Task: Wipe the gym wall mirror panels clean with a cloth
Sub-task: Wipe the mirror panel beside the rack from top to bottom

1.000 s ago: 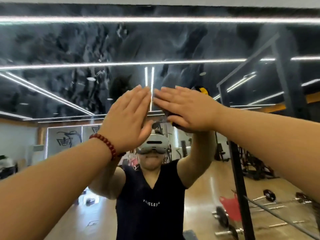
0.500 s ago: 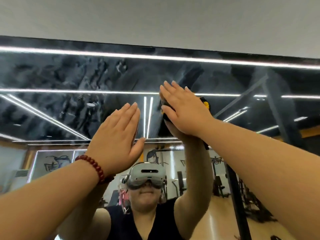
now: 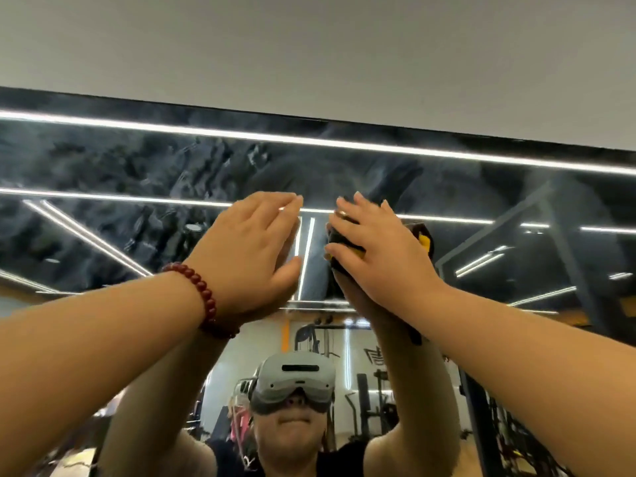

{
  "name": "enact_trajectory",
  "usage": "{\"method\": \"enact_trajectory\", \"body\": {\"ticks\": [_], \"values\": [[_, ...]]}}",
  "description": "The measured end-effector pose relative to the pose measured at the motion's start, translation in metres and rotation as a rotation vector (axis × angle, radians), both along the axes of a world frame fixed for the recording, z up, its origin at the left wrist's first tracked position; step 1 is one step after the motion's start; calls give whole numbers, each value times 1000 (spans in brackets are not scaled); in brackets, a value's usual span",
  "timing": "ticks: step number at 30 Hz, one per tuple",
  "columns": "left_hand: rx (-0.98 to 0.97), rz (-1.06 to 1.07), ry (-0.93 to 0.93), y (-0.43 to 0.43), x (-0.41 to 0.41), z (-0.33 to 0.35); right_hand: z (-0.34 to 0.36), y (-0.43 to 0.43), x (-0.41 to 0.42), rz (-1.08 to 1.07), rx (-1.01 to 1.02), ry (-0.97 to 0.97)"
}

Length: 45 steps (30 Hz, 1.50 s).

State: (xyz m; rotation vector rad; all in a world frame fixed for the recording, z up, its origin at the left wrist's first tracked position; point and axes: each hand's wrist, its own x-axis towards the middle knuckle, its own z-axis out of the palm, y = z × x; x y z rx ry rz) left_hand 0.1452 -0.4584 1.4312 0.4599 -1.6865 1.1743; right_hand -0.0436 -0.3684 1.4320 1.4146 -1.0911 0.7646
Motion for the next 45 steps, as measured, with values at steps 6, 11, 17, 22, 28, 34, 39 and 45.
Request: {"method": "enact_trajectory", "body": {"ticks": [6, 11, 17, 22, 28, 34, 39, 45], "values": [[88, 53, -6, 3, -3, 69, 19, 4, -19, -272, 141, 366], [126, 39, -12, -7, -8, 80, 72, 0, -12, -308, -7, 59], [116, 11, 0, -13, -8, 80, 38, 0, -11, -243, 119, 333], [123, 6, -25, -11, -6, 78, 112, 9, -22, -238, 6, -93], [98, -36, -13, -11, -8, 77, 81, 0, -12, -227, 41, 211], [30, 17, -49, -9, -6, 80, 126, 21, -51, -245, 9, 27], [60, -19, 20, 7, -23, 116, 148, 1, -17, -229, -24, 49], [105, 42, 9, -4, -36, 127, 144, 18, -54, -208, 38, 183]]}}
